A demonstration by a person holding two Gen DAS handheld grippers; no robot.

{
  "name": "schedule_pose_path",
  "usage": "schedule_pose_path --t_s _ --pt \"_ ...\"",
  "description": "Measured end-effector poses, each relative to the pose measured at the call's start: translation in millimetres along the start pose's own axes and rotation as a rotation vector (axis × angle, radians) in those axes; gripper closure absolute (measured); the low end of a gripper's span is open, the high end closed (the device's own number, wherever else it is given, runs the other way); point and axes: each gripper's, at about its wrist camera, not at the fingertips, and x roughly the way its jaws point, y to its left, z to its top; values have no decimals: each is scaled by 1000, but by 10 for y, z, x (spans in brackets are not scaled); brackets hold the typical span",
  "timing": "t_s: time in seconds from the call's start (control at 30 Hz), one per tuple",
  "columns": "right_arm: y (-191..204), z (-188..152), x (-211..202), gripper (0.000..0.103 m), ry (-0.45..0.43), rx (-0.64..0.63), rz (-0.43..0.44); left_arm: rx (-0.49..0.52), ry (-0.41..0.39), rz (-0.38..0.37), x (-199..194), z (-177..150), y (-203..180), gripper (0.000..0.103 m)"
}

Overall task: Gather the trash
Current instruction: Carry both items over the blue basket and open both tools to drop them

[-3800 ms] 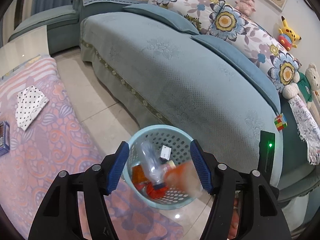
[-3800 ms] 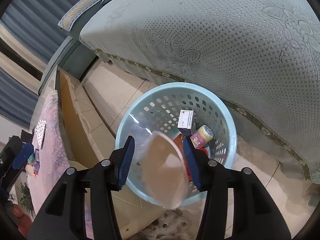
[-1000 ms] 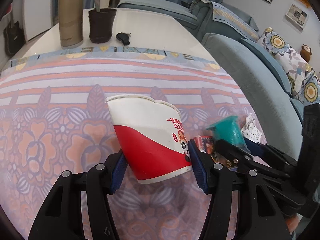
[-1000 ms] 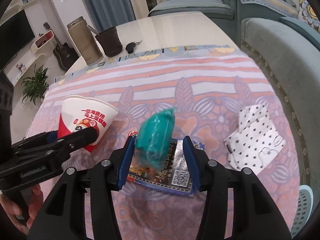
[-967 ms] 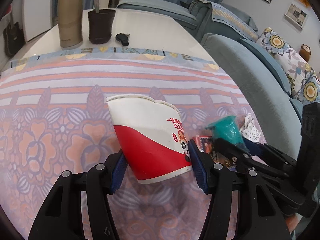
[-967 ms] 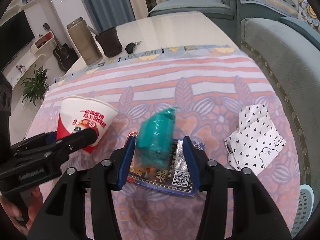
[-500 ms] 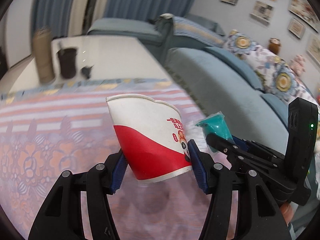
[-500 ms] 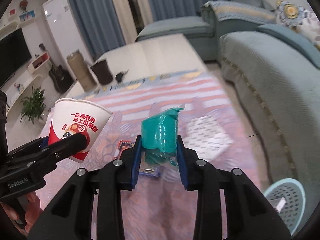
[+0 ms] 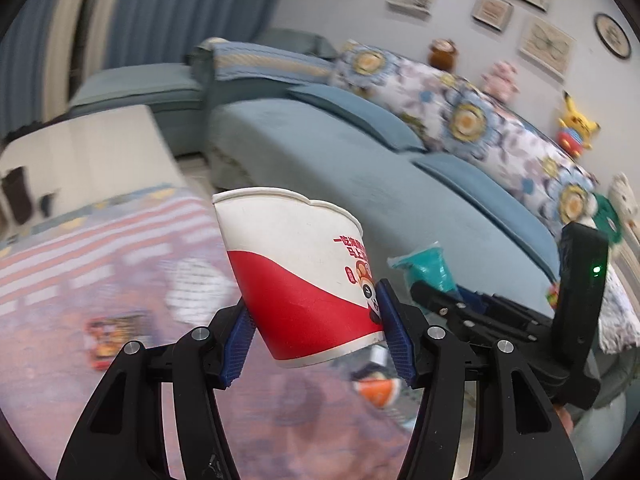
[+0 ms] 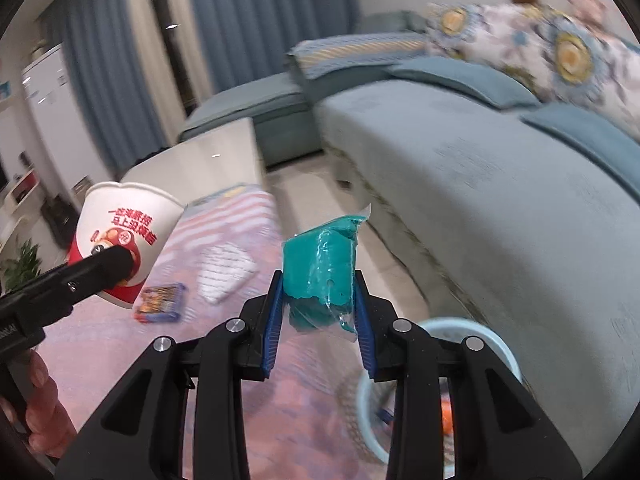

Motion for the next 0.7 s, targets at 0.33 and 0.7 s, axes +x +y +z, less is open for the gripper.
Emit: schedule_pose_path --t_s 0.33,0.7 --pt "-967 -503 130 73 160 179 -132 98 172 -101 872 -329 -843 47" --pt "-1291 -701 340 72 249 264 -144 87 303 -137 1340 -559 -844 40"
